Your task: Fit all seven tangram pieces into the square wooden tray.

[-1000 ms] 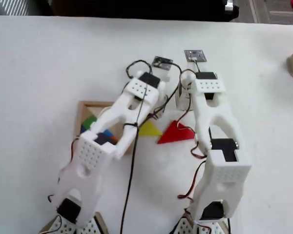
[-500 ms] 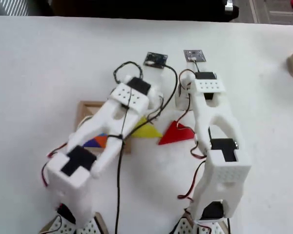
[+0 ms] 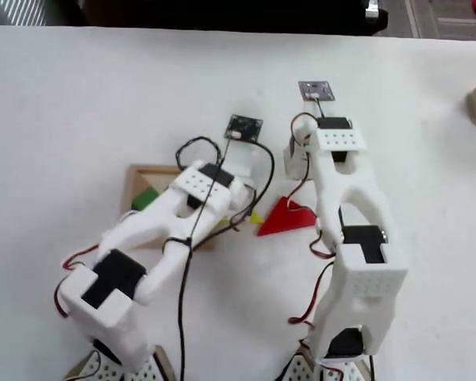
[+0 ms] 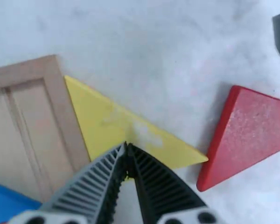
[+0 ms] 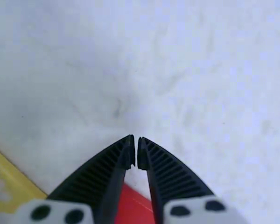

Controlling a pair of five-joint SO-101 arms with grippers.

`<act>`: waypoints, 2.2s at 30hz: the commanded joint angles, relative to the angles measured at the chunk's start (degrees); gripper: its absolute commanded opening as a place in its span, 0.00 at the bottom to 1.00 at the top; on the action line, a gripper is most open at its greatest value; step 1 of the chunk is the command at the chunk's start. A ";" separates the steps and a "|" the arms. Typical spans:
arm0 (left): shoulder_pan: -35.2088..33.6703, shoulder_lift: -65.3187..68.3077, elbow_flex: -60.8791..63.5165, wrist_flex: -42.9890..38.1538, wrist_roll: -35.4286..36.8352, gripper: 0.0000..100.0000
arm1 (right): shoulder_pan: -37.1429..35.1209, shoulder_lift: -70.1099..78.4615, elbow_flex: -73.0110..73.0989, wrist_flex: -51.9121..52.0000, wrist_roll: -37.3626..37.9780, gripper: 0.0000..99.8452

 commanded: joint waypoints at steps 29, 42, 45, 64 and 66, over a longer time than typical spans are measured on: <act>-14.99 -4.00 9.41 -1.05 0.26 0.02 | -0.75 -2.59 -2.20 -0.66 1.14 0.02; -0.66 -15.78 9.32 -0.35 7.12 0.03 | -0.84 -2.59 -2.29 -0.75 1.76 0.02; -0.66 -14.37 9.67 -0.53 9.85 0.11 | -0.75 -2.59 -2.29 -0.75 1.76 0.02; -4.09 -9.01 9.58 -1.05 22.77 0.40 | -0.75 -2.51 -2.11 -1.45 2.11 0.02; -4.09 -8.92 9.67 -1.49 22.68 0.41 | -0.75 -2.51 -2.02 -1.54 2.11 0.02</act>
